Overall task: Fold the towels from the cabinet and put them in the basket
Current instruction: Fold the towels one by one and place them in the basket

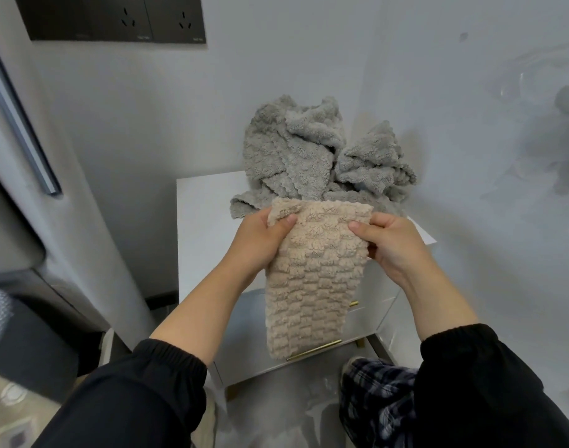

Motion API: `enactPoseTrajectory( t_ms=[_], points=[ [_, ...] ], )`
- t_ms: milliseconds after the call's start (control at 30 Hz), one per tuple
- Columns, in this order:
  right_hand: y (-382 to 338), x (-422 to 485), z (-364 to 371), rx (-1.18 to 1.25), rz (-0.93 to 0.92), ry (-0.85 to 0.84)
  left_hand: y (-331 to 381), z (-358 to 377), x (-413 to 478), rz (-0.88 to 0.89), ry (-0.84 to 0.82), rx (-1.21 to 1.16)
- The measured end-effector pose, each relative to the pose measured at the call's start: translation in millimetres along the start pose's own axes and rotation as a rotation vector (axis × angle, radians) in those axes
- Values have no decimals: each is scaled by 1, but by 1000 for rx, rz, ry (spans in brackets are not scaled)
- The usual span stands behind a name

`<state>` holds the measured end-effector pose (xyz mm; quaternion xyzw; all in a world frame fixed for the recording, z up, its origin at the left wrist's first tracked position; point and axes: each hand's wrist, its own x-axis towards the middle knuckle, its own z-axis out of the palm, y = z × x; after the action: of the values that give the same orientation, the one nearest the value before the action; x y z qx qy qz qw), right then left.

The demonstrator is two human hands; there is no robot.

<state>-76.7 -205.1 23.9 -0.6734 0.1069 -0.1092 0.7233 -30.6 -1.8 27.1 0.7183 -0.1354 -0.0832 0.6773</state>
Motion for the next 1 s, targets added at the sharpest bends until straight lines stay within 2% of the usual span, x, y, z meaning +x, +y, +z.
enactPoseTrajectory(
  t_ms=[133,200,300,367,467,567,733,933,1000],
  points=[
    [1,1,1,-138,-8,27,8,-19,2,-185,-210,24],
    [-2,0,5,-147,86,-37,11,-28,2,-237,-259,66],
    [-3,0,5,-109,217,-149,13,-37,2,-261,-204,113],
    [-4,2,7,-152,169,-131,17,-41,2,-247,-170,164],
    [-3,6,8,-305,95,-34,17,-49,4,-187,-86,378],
    [-1,8,14,-238,153,-57,14,-53,7,-207,0,442],
    [-7,4,29,-114,215,-130,16,-51,3,-378,-12,121],
    [-11,21,38,52,289,-137,20,-52,10,-455,113,-130],
    [-11,26,41,83,292,-134,17,-53,14,-441,137,-147]
  ],
)
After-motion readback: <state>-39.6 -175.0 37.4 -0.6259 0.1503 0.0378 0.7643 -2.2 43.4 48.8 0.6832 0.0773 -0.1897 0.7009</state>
